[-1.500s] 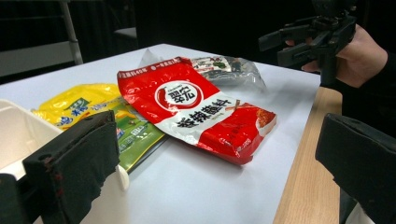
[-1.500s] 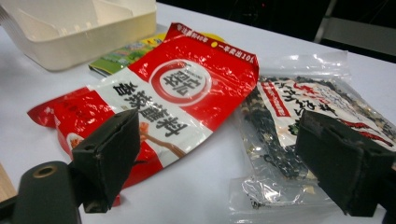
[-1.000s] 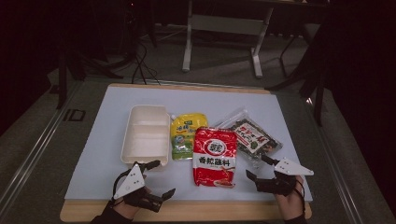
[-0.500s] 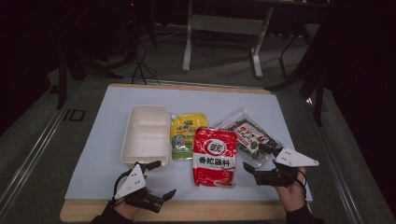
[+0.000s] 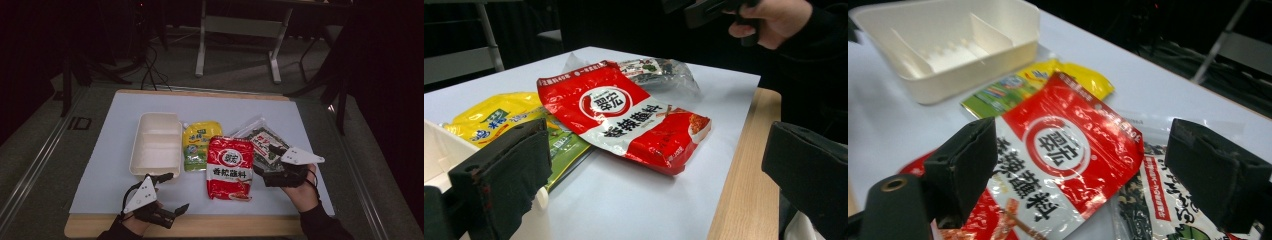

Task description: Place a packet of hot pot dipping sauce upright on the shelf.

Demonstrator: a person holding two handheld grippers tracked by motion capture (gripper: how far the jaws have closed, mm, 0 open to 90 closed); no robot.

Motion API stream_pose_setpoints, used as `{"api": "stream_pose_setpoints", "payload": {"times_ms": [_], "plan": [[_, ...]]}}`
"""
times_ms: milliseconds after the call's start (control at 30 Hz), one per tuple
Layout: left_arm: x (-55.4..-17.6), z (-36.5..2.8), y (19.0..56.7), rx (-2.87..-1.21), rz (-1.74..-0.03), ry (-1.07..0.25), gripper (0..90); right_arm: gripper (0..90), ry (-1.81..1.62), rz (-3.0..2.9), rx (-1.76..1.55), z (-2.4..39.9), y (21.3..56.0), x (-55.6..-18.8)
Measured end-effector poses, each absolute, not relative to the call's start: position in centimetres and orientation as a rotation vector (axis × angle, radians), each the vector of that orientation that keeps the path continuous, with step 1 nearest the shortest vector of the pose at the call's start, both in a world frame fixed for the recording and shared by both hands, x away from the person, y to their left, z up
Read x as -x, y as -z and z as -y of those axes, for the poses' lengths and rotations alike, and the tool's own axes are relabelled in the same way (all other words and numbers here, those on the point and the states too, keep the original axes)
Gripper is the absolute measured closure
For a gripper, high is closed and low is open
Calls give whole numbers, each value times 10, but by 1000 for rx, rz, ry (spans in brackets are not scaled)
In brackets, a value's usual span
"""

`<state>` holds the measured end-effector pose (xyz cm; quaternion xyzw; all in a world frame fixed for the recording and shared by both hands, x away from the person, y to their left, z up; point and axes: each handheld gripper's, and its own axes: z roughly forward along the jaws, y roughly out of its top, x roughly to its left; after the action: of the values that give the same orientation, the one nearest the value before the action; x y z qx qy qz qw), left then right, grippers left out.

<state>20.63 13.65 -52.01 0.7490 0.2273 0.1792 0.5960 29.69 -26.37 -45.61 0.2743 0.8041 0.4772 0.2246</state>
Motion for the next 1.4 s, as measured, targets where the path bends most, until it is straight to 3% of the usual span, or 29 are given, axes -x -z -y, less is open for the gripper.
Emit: {"api": "stream_pose_setpoints", "payload": {"times_ms": [467, 1400], "plan": [[-206, -135, 521, -1752, -522, -410, 7, 202, -1235, -2287, -802, 254, 470, -337], [-206, -133, 523, -1778, -507, -406, 7, 233, -1082, -2471, -878, 241, 515, -403]]}}
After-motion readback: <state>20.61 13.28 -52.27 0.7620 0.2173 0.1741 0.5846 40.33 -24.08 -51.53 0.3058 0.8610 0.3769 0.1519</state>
